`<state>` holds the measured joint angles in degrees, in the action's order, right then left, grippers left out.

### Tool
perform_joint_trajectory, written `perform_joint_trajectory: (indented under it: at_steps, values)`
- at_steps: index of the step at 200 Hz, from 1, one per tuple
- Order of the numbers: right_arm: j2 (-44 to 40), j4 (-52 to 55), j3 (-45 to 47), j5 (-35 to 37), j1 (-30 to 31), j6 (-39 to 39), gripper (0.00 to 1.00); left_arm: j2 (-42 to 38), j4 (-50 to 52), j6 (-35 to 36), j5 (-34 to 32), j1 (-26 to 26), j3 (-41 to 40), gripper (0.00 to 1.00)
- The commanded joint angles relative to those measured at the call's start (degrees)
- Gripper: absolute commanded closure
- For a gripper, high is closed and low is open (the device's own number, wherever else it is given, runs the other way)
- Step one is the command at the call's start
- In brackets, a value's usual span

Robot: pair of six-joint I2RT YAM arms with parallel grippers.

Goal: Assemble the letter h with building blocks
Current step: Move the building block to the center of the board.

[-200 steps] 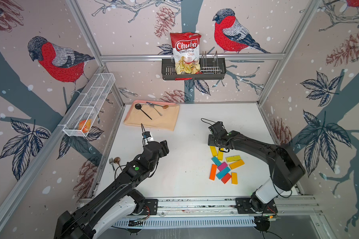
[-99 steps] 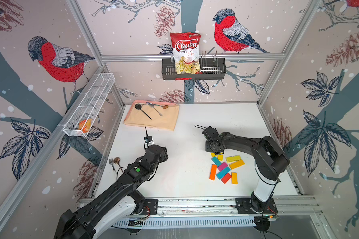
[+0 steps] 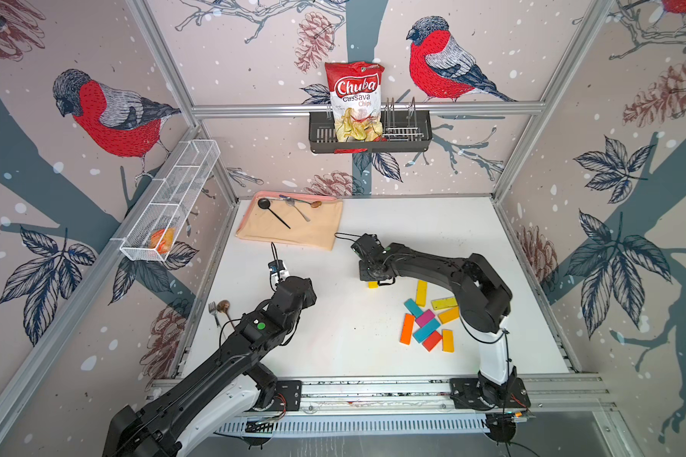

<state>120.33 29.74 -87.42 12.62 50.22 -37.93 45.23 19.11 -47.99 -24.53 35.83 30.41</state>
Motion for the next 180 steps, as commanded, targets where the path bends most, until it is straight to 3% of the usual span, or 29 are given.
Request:
perform_joint_trajectory:
  at_steps: [1, 180]
  values:
    - [4.5, 4.7, -5.1, 1.7, 0.5, -4.4, 0.82, -0.2, 2.2, -2.1, -1.8, -0.3, 0.1, 0.44]
    - [14.7, 9.6, -20.0, -1.7, 4.2, -6.6, 0.79, -1.8, 1.7, -3.2, -1.5, -0.7, -3.9, 0.46]
